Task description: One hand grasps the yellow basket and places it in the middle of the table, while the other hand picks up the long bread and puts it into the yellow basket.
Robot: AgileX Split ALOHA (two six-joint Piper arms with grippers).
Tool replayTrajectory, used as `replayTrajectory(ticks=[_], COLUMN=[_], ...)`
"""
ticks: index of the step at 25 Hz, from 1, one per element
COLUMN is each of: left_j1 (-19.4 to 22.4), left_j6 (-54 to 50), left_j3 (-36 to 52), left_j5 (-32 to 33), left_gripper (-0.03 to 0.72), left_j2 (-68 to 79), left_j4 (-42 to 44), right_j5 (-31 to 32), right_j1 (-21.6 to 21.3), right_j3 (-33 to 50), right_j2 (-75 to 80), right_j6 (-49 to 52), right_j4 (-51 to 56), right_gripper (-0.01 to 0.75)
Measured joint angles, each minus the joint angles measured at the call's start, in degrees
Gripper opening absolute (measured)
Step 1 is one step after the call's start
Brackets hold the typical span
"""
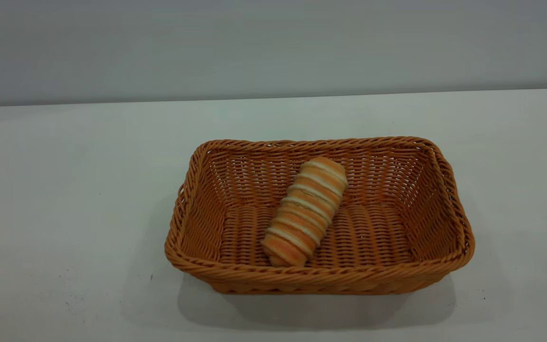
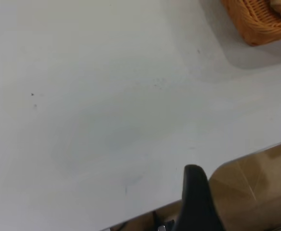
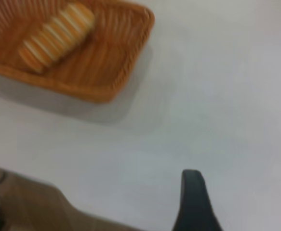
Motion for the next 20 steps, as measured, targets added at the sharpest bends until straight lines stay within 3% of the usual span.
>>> replayTrajectory(ticks=[4,20], left_j1=[0.0,0.0], left_j6=[0.0,-0.1], left_j3=[0.0,0.0], left_j5=[-0.1,-0.2], left_gripper=[0.561,0.561], left_j2=[0.0,0.0], left_j4=[0.0,0.0], right_j5=[-1.7,-2.7], right_j1=[0.0,0.0], right_j3=[3.6,4.0], right_j2=[-0.2,-0.4], right_j6=[1.7,2.1], right_j4=[-0.5,0.6], right_gripper=[0.552,0.55])
